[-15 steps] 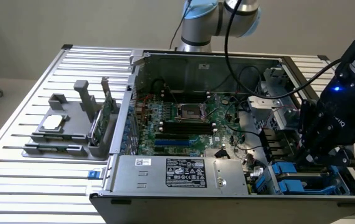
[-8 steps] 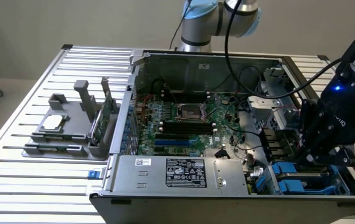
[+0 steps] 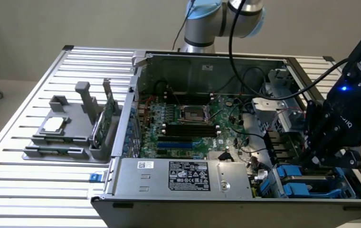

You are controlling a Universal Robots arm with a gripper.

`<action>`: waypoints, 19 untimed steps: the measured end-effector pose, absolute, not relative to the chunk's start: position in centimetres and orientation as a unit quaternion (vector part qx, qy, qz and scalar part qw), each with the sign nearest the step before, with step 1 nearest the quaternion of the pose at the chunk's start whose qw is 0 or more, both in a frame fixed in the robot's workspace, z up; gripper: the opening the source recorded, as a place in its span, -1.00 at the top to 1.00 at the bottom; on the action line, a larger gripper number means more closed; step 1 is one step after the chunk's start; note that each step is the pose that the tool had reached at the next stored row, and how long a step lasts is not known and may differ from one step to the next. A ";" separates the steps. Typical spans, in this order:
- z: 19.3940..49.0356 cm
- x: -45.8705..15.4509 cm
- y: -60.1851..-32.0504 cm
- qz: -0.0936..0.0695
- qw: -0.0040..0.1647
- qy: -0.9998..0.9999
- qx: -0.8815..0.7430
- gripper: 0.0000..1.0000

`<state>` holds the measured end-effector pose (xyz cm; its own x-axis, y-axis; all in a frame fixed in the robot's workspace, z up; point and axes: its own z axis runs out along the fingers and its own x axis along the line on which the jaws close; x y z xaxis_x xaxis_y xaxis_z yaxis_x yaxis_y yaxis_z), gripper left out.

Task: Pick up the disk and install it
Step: 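Insert the second disk wire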

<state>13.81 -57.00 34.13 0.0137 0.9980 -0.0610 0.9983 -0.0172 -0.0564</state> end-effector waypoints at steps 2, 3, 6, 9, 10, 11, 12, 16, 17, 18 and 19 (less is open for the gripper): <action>34.1 13.8 -57.0 -0.044 -0.001 0.700 0.713 0.69; 34.1 13.8 -57.0 -0.045 -0.002 0.699 0.714 0.69; 34.1 13.9 -57.0 -0.047 -0.005 0.697 0.715 0.69; 34.1 14.3 -57.0 -0.048 -0.006 0.697 0.716 0.69; 34.1 14.4 -57.0 -0.049 -0.006 0.697 0.716 0.69; 34.1 14.5 -57.0 -0.049 -0.007 0.696 0.716 0.69; 34.1 14.6 -57.1 -0.050 -0.007 0.696 0.716 0.69; 34.1 14.7 -57.1 -0.052 -0.009 0.695 0.717 0.69; 34.1 14.7 -57.1 -0.052 -0.010 0.694 0.718 0.69; 34.1 14.7 -57.1 -0.052 -0.010 0.694 0.718 0.69; 34.1 14.7 -57.1 -0.053 -0.010 0.694 0.718 0.69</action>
